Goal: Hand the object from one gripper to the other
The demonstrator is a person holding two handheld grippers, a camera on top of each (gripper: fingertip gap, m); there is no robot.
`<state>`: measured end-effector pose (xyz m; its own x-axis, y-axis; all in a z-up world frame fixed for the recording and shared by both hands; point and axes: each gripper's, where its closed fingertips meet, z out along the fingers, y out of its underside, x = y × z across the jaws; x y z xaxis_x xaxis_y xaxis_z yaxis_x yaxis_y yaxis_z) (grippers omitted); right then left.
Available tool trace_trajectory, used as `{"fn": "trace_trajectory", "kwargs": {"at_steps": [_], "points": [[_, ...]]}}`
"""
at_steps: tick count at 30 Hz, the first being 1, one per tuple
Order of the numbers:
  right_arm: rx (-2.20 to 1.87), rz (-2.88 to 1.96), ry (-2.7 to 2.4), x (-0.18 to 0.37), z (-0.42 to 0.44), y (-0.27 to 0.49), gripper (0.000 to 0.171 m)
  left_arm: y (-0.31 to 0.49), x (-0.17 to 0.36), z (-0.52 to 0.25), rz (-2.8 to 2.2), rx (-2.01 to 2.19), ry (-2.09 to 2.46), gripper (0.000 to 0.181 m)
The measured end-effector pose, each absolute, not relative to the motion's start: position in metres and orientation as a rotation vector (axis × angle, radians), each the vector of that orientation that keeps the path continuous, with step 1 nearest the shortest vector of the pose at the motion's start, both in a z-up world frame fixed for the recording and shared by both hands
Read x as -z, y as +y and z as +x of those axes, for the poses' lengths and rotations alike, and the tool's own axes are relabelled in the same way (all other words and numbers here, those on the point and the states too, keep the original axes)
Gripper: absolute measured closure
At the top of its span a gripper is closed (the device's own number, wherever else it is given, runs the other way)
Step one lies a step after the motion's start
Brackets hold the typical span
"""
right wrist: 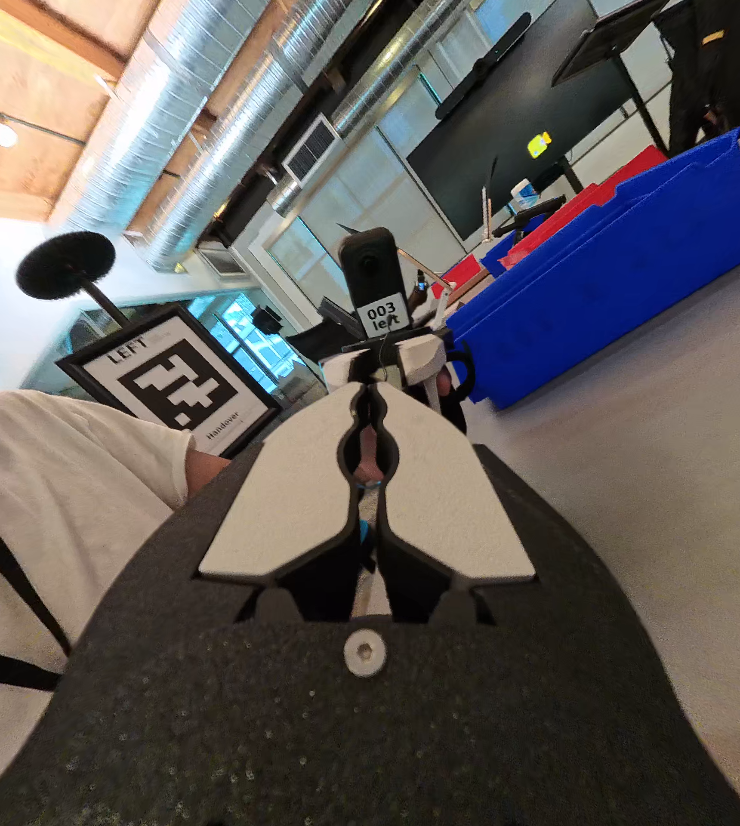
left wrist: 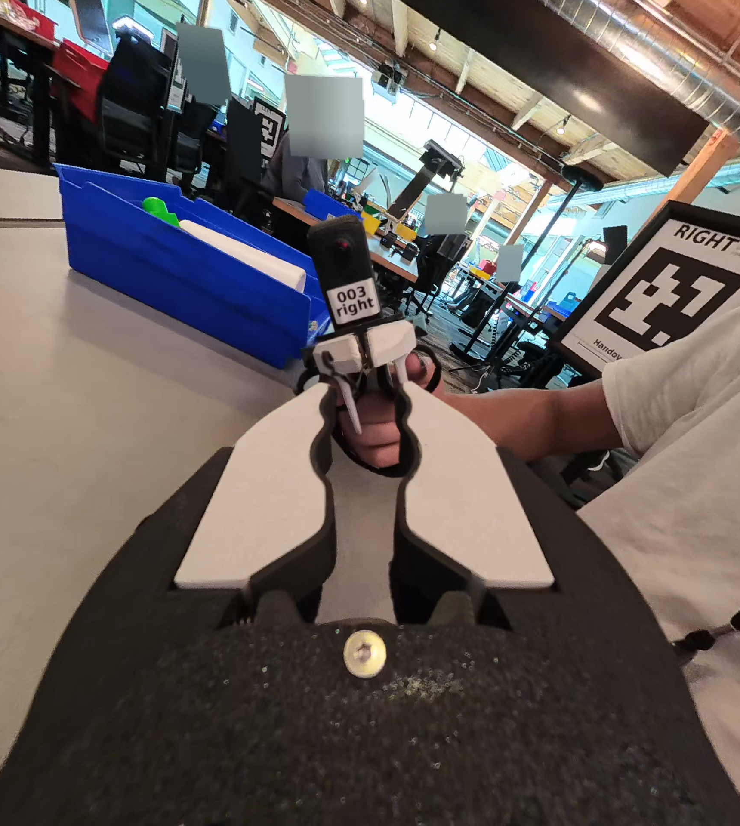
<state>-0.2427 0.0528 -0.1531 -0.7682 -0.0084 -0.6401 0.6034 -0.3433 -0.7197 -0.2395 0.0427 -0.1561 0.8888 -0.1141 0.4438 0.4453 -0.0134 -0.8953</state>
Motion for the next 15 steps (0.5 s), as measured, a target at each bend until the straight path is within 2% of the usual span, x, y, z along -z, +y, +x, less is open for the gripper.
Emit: {"fn": "trace_trajectory", "kwargs": {"at_steps": [2,4,15], "points": [[2.147,0.77,1.481,0.154,-0.243,0.05,0.171,0.041,0.157,-0.239,-1.515,0.48,-0.275,0.177],[2.132,0.766,1.517,0.157,-0.242,0.047,0.17,0.038,0.154,-0.243,-1.486,0.479,-0.296,0.181],[2.08,0.799,1.401,0.161,-0.243,0.042,0.17,0.036,0.153,-0.249,-1.476,0.433,-0.325,0.181]]}}
